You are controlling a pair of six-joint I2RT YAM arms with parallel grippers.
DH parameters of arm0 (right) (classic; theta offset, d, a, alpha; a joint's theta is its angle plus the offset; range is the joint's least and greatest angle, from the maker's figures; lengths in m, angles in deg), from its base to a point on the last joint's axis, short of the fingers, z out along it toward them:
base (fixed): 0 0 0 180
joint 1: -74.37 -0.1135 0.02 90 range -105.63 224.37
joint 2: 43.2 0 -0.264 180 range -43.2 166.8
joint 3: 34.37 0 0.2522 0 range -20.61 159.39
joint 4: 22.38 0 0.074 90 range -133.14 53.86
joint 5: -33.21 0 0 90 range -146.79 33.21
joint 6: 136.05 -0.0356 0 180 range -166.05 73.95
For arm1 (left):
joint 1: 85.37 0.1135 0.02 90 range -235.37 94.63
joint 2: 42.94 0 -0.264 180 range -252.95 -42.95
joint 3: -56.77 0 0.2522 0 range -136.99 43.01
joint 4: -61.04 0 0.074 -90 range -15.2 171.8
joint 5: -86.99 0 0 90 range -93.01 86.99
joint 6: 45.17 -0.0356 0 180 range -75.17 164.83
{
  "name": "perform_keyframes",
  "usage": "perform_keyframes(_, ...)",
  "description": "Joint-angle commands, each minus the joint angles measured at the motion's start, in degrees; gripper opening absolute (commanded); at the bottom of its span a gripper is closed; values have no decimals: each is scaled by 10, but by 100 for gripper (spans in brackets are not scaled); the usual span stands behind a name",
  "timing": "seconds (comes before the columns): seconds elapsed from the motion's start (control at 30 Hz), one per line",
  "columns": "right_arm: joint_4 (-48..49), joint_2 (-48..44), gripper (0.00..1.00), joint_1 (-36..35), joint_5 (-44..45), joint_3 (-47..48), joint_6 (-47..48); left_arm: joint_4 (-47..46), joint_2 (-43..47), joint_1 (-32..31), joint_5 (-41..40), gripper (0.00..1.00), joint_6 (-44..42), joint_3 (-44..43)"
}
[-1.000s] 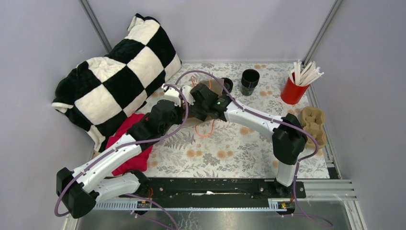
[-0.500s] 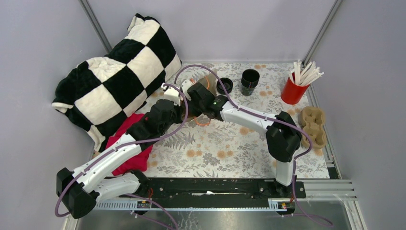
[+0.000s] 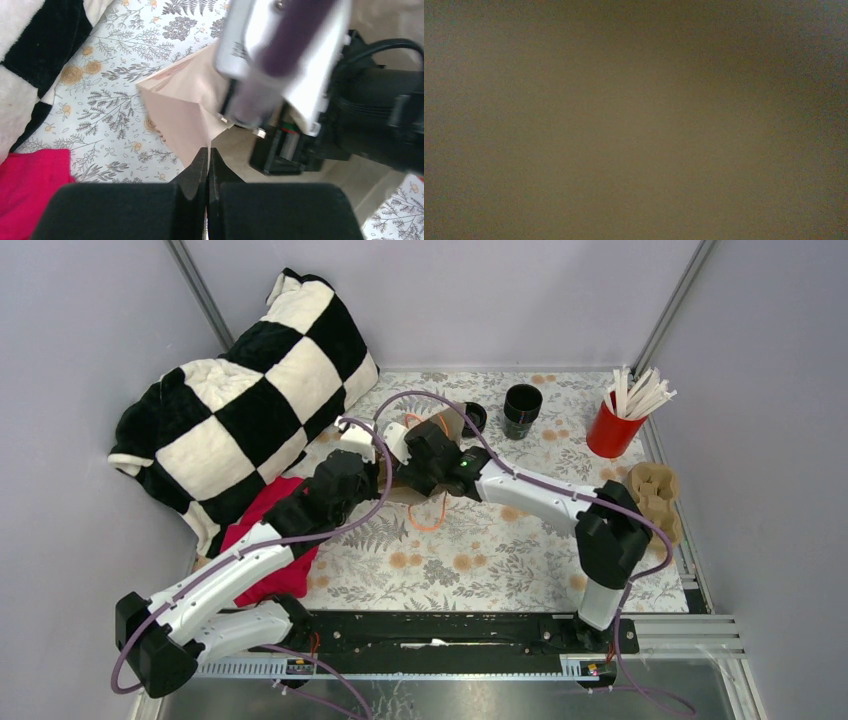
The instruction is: Pack the takeout coffee
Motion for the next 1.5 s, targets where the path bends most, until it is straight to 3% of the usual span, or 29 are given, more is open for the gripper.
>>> perform_keyframes(0.0, -92, -50, 73, 5, -77, -15, 79, -39, 28, 1, -19, 0, -12, 13)
perform_keyframes(0.13, -130, -60, 73, 5, -83, -9, 130, -39, 37, 2, -5, 0, -5, 25)
perform_keyframes(0.47, -67, -120, 78, 4, -186, -69, 219, -45, 46, 2, 5, 0, -9, 37)
perform_keyframes(0.8, -29, -152, 86, 5, -188, -106, 246, -40, 49, 2, 9, 0, -9, 37)
perform_keyframes(1.23, -7, -63, 61, 2, -70, -58, 322, -37, 44, 2, 30, 0, -11, 27)
perform_keyframes(1.27, 0, -62, 63, 2, -67, -62, 325, -37, 44, 2, 30, 0, -11, 26)
perform_keyframes(1.37, 23, -55, 84, 2, -40, -67, 325, -37, 43, 1, 34, 0, -14, 27)
perform_keyframes(1.47, 1, -42, 89, 2, -28, -58, 336, -35, 42, 1, 38, 0, -14, 27)
